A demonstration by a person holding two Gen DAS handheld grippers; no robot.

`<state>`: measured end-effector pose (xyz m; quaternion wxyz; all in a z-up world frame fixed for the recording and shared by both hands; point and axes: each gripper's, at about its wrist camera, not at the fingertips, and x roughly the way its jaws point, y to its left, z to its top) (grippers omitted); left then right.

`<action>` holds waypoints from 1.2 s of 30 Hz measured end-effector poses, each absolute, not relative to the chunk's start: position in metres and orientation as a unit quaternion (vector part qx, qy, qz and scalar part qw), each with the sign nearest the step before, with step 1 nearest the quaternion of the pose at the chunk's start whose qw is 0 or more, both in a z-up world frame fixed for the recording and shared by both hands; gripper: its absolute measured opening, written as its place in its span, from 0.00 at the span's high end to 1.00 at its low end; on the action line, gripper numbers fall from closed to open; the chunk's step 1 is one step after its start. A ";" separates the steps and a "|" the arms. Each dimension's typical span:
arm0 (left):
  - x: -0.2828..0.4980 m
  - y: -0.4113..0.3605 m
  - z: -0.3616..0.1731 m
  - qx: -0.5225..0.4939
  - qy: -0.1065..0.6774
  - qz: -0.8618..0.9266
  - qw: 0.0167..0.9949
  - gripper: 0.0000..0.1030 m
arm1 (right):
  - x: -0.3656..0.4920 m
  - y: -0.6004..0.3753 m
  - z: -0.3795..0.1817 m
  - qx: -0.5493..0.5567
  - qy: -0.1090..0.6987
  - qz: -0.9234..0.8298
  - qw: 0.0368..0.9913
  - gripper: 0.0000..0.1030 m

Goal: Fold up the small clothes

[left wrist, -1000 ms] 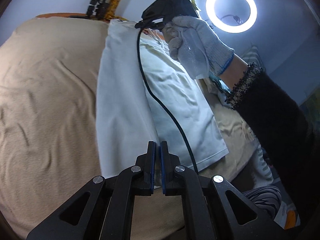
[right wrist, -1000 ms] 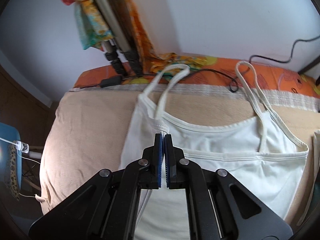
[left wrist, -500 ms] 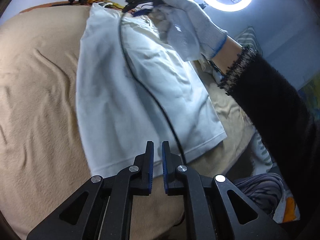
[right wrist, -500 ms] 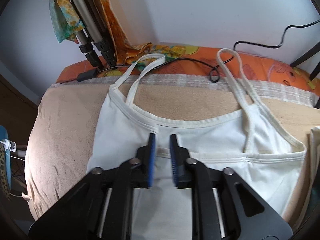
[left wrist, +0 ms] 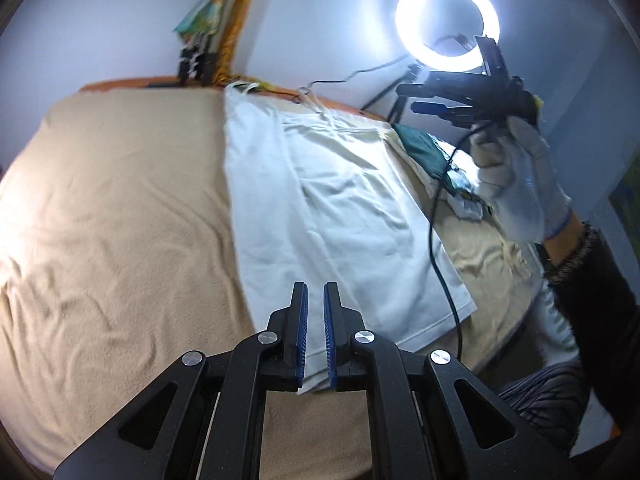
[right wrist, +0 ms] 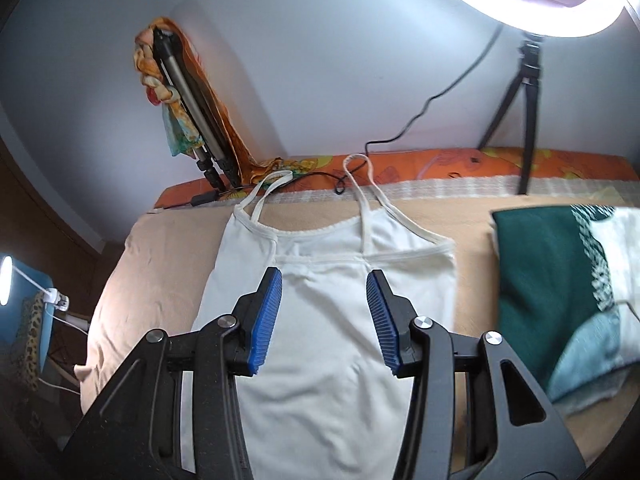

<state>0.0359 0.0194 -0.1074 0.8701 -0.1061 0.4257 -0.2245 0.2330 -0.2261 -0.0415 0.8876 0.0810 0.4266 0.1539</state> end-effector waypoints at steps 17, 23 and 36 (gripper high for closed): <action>0.024 -0.138 -0.129 -0.026 0.431 -0.331 0.839 0.94 | 0.151 -0.373 -0.028 0.108 0.417 0.131 0.893 0.55; 0.022 -0.191 -0.144 -0.019 0.453 -0.366 0.813 0.88 | 0.146 -0.403 -0.040 0.110 0.434 0.133 0.884 0.55; 0.026 -0.226 -0.163 0.048 0.438 -0.312 0.842 0.68 | 0.185 -0.383 -0.089 0.151 0.479 0.197 0.842 0.55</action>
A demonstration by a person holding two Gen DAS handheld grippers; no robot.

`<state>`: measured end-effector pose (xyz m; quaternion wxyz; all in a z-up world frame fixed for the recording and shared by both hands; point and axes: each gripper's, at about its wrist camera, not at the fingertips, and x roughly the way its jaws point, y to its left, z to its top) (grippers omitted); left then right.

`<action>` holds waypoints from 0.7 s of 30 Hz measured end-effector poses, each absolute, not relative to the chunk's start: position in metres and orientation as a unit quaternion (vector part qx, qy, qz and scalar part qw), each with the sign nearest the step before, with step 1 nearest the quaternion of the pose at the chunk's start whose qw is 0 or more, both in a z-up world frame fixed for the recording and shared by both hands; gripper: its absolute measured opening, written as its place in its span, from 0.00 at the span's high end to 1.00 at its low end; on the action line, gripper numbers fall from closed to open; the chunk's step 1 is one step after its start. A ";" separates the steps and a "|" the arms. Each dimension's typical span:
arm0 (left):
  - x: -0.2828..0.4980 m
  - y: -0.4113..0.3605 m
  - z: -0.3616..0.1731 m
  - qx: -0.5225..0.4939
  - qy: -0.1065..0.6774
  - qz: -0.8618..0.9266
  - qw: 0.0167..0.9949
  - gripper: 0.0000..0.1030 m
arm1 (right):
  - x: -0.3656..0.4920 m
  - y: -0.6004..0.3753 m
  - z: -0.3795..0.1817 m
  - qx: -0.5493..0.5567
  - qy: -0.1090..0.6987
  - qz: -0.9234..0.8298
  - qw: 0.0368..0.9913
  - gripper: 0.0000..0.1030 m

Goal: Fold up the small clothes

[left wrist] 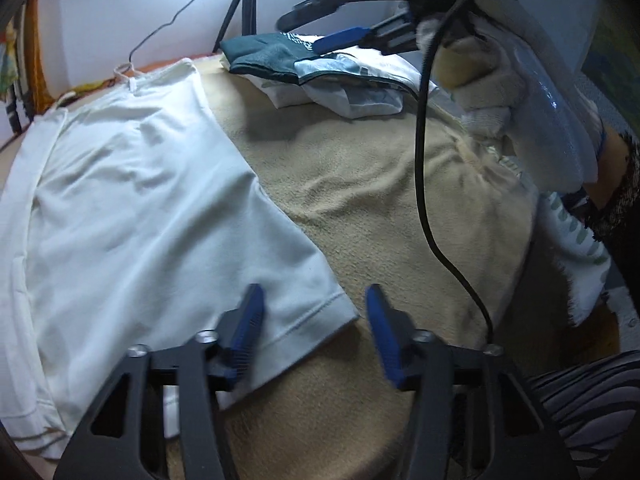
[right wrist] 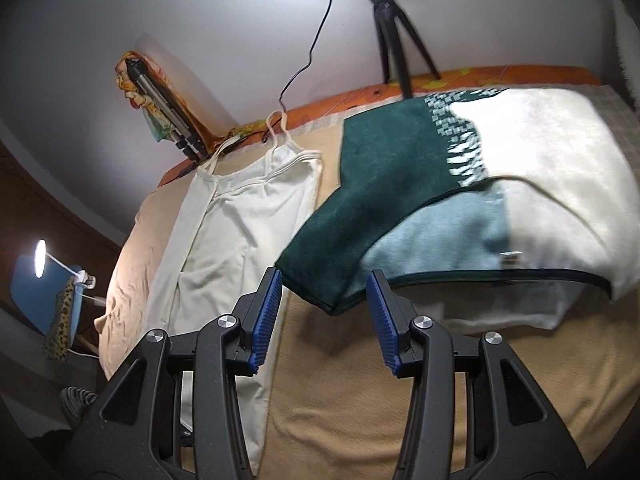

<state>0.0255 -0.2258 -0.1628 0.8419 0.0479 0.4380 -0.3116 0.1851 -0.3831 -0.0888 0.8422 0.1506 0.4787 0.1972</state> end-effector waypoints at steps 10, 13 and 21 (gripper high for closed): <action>0.039 -0.197 -0.154 -0.031 0.443 -0.332 0.832 0.96 | 0.233 -0.321 -0.122 0.179 0.512 0.229 0.809 0.55; 0.041 -0.191 -0.151 -0.044 0.440 -0.331 0.834 0.96 | 0.255 -0.312 -0.121 0.179 0.513 0.201 0.815 0.55; 0.044 -0.184 -0.147 -0.064 0.436 -0.335 0.833 0.96 | 0.317 -0.302 -0.150 0.160 0.528 0.120 0.826 0.55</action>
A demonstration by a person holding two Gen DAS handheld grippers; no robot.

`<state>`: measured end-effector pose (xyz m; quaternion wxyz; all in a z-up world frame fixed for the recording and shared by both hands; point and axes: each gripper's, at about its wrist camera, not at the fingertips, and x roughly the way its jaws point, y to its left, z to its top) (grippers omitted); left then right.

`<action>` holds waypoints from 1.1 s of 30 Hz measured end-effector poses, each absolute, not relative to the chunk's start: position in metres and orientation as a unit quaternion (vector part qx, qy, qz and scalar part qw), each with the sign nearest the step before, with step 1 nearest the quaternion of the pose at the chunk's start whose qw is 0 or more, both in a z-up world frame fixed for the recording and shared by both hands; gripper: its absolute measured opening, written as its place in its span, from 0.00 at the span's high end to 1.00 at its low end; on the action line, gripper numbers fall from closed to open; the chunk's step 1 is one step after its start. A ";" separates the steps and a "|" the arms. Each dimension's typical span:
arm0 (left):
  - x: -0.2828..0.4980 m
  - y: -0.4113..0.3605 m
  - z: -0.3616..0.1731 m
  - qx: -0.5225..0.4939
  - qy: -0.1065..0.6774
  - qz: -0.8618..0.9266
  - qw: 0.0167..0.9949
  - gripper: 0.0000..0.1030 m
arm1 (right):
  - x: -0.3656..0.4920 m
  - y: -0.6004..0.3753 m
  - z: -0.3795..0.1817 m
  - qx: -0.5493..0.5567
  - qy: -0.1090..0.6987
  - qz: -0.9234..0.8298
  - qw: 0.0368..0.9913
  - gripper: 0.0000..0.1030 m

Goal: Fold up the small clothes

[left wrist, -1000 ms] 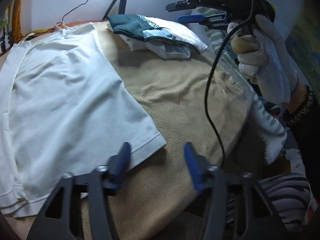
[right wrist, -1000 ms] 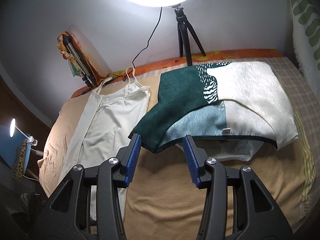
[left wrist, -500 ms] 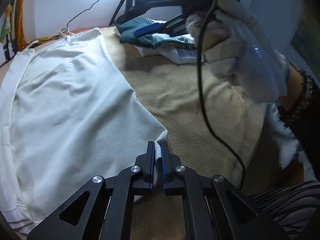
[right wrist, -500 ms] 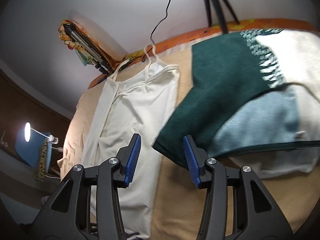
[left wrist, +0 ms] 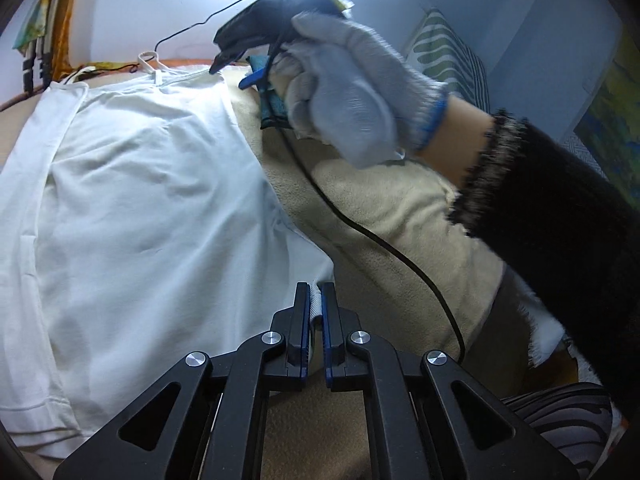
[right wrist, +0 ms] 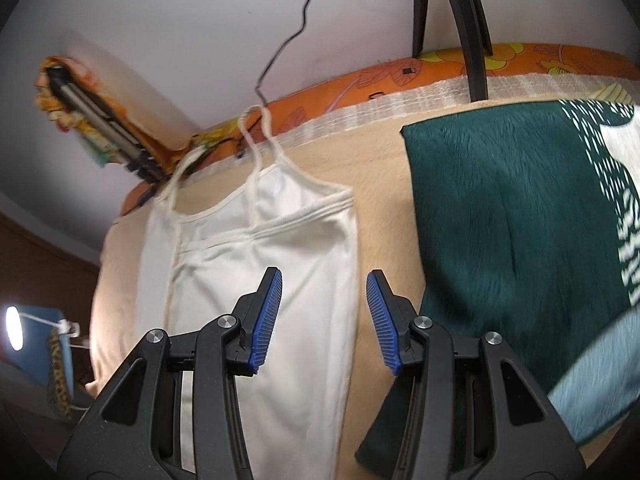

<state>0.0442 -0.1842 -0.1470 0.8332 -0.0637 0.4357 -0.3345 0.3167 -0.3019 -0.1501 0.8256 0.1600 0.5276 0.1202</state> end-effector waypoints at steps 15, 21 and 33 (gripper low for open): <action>0.046 -0.140 -0.139 -0.132 0.440 -0.330 0.825 0.97 | 0.333 -0.268 -0.125 0.104 0.515 0.124 0.842 0.96; 0.043 -0.103 -0.134 -0.168 0.437 -0.309 0.828 0.97 | 0.331 -0.230 -0.109 0.087 0.515 0.131 0.843 0.96; 0.044 -0.050 -0.157 -0.210 0.451 -0.263 0.827 0.97 | 0.346 -0.126 -0.124 0.023 0.529 0.160 0.833 0.96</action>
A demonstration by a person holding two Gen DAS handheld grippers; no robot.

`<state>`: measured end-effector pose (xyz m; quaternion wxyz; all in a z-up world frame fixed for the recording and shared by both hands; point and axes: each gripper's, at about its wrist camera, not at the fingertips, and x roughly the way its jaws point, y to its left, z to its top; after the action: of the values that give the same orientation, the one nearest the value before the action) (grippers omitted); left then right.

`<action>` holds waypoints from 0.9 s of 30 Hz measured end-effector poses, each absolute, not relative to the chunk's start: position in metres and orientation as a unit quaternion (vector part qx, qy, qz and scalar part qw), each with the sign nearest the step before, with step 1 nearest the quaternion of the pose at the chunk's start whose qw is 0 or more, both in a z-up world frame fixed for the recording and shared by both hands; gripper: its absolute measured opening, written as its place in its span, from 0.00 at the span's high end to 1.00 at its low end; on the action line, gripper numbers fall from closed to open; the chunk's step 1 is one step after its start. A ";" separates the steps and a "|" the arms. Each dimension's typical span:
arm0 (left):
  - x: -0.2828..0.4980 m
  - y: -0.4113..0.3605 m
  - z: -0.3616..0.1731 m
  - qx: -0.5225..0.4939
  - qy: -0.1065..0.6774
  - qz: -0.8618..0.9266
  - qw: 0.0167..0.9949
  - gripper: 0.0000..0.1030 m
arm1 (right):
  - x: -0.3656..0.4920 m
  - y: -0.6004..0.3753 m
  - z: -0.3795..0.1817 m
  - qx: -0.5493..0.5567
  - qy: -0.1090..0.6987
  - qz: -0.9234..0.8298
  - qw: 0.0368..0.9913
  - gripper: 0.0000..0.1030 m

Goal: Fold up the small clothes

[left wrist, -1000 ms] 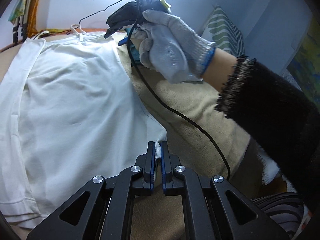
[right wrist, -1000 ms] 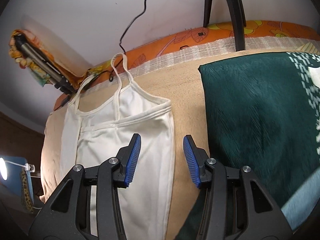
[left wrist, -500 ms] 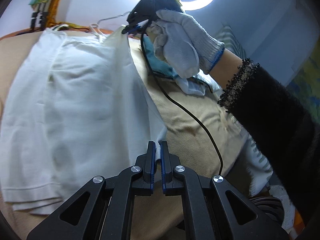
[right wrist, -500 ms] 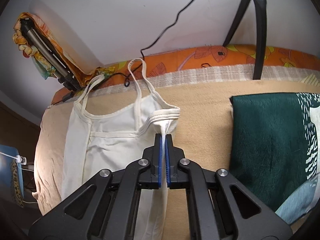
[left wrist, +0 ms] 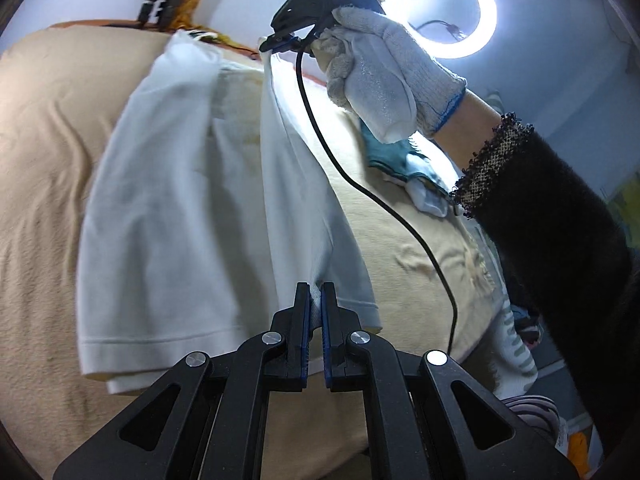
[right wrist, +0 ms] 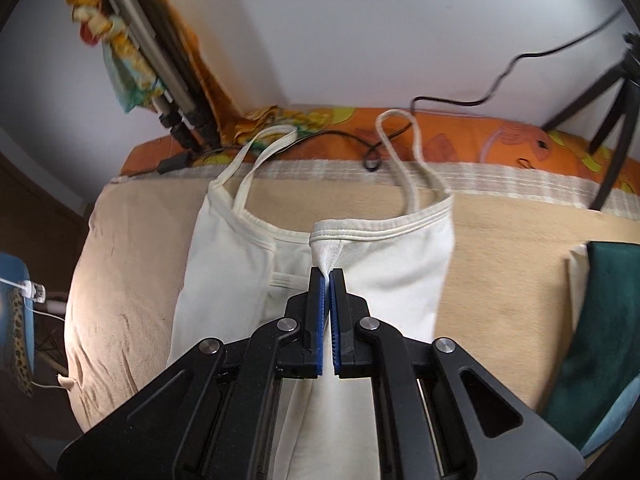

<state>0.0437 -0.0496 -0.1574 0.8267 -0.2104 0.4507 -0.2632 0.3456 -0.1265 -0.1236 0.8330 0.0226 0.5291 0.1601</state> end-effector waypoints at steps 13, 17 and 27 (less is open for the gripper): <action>0.046 -0.027 -0.164 -0.216 0.473 -0.228 0.823 0.93 | 0.347 -0.111 -0.154 0.052 0.540 0.184 0.820 0.93; 0.035 -0.018 -0.150 -0.205 0.458 -0.237 0.832 0.93 | 0.315 -0.136 -0.124 0.071 0.516 0.199 0.830 0.93; 0.029 0.035 -0.132 -0.176 0.453 -0.205 0.850 0.83 | 0.137 -0.201 -0.094 0.053 0.490 0.221 0.841 0.92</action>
<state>0.0292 0.0353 -0.1320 0.8497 -0.1764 0.4528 -0.2049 0.1366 -0.2007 -0.0937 0.8413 0.0534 0.4904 0.2210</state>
